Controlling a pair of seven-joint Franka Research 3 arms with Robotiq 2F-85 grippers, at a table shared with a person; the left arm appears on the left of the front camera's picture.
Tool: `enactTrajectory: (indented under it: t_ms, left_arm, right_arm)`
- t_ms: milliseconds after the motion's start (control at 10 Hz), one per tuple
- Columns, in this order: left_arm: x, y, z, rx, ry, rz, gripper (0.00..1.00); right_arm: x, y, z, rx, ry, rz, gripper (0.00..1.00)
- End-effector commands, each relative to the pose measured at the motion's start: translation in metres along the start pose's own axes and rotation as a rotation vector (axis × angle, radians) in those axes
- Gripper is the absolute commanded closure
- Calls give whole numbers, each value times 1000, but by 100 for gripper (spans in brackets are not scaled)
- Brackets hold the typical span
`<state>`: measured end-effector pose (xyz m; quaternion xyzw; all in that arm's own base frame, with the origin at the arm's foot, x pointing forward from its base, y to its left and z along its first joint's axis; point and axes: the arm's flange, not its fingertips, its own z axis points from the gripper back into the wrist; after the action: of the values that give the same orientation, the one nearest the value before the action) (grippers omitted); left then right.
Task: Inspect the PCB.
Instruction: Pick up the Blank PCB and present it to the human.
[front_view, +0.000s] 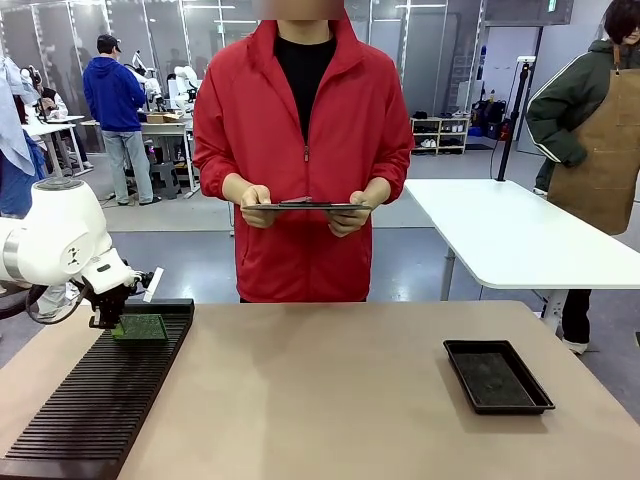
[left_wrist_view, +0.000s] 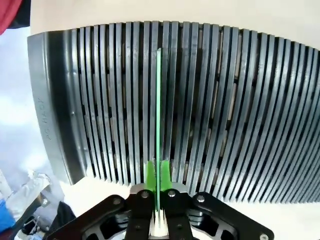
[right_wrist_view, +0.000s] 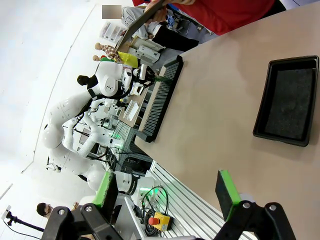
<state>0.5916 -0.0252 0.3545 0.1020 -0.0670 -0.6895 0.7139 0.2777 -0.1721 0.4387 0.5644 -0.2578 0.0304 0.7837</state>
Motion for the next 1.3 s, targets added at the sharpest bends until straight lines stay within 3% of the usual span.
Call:
enactTrajectory:
  t_ms: [0, 100, 200, 400, 500, 600, 700, 900, 1200]
  left_arm:
    - [-1, 5, 7, -65, -9, 46, 100]
    - [-2, 4, 11, -87, -41, 47, 100]
    - [-4, 9, 15, -103, 3, 125, 100]
    - [-9, 11, 44, -106, -88, 262, 100]
    - [-21, 7, 78, -141, -246, 389, 100]
    - [-31, 5, 91, -221, -338, 502, 100]
    - [-46, -5, 106, -340, -465, 688, 100]
    - [-70, -41, 128, -493, -726, 964, 100]
    - [-62, -65, 128, -678, -845, 1071, 100]
  right_arm:
    - [-1, -1, 1, 5, 6, 11, 0]
    - [-1, -1, 1, 5, 6, 11, 0]
    - [-1, -1, 1, 5, 6, 11, 0]
    - [-1, -1, 1, 5, 6, 11, 0]
    - [-1, -1, 1, 5, 6, 11, 0]
    - [-1, -1, 1, 5, 6, 11, 0]
    - [-1, -1, 1, 5, 6, 11, 0]
    - [-1, -1, 1, 5, 6, 11, 0]
    - [-1, -1, 1, 5, 6, 11, 0]
